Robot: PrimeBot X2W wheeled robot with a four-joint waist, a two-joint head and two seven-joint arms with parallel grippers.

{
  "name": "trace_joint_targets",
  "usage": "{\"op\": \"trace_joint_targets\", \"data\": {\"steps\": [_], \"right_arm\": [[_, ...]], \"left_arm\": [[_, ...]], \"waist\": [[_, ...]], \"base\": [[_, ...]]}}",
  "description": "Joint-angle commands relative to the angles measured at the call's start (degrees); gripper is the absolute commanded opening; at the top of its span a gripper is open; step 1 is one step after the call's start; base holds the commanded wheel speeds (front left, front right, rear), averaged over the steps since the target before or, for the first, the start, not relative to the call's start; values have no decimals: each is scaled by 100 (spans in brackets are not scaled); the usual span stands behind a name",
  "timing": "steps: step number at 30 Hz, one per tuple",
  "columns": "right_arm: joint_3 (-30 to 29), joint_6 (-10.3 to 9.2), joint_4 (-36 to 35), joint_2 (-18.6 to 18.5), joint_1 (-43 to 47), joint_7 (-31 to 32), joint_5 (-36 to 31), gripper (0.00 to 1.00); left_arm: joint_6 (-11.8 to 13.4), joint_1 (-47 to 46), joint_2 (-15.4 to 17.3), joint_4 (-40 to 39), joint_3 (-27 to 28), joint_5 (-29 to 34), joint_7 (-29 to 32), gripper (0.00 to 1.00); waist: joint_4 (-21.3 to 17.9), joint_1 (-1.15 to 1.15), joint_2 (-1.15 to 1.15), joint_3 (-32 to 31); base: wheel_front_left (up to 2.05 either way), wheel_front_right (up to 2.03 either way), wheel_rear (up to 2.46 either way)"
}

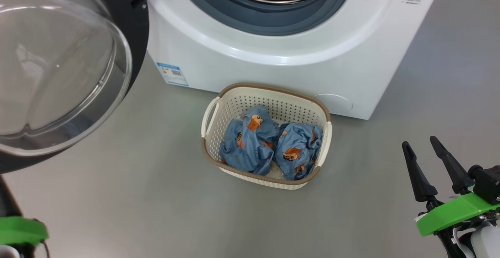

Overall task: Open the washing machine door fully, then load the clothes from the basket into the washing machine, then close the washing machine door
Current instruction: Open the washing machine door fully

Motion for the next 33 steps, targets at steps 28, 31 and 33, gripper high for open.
{"op": "trace_joint_targets", "data": {"steps": [28, 31, 33], "right_arm": [[-199, 9, -179, 208, 252, -68, -42, 100], [-220, 9, -187, 244, 283, -68, -48, 100], [-232, 9, -190, 254, 296, -68, -46, 100]], "left_arm": [[-13, 855, 324, -1120, -1894, -697, -30, 100], [-13, 912, 427, -1164, -2236, -827, -30, 100], [-13, 935, 478, -1187, -2395, -880, -30, 100]], "waist": [[-1469, 0, 0, -274], [-1655, 0, 0, -298], [-1737, 0, 0, -317]], "base": [[0, 0, 0], [0, 0, 0], [0, 0, 0]]}}
